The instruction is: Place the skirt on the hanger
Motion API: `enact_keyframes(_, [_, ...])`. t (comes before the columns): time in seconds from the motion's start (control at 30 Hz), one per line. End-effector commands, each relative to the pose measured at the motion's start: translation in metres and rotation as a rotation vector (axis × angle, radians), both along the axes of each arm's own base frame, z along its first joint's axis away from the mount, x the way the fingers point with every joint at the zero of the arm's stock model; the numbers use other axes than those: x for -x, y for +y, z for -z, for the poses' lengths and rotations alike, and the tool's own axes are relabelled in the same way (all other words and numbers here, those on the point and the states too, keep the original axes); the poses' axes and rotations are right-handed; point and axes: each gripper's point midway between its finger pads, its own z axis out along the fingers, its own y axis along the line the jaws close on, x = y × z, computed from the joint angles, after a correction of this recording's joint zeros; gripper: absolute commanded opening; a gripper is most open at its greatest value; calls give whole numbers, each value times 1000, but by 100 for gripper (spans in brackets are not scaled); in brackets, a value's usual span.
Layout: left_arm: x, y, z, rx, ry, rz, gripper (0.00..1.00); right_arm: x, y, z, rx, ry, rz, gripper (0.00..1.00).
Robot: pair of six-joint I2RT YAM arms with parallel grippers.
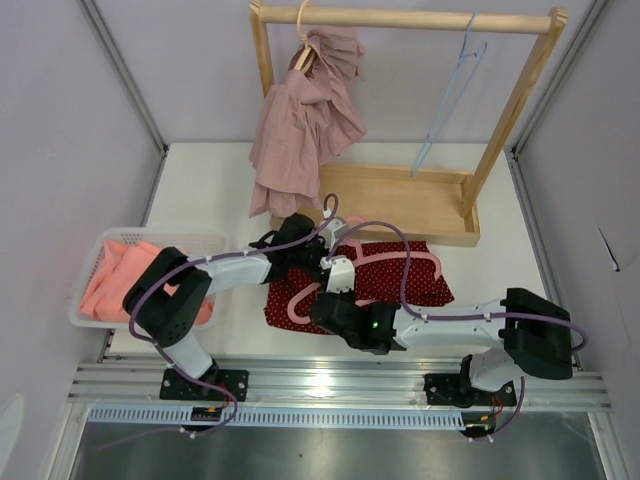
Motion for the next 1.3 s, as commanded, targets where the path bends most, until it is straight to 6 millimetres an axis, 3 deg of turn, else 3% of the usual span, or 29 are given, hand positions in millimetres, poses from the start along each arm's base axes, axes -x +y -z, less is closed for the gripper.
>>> enact_keyframes(0.0, [-13, 6, 2, -45, -28, 5, 0, -2, 7, -40, -80, -38, 7, 5])
enact_keyframes(0.2, [-18, 9, 3, -62, -43, 17, 0, 1, 8, -60, -112, -46, -14, 5])
enact_keyframes(0.63, [-46, 7, -12, -90, -69, -9, 0, 22, 12, -78, -129, -36, -53, 5])
enact_keyframes(0.83, [-58, 23, -20, -81, -82, -29, 0, 32, -9, -70, -120, -24, -16, 5])
enact_keyframes(1.03, [-65, 34, -25, -92, -89, -62, 0, 43, -16, -61, -125, -5, -33, 5])
enact_keyframes(1.27, [-62, 41, -39, -79, -93, -74, 0, 59, -48, -25, -72, 46, -13, 6])
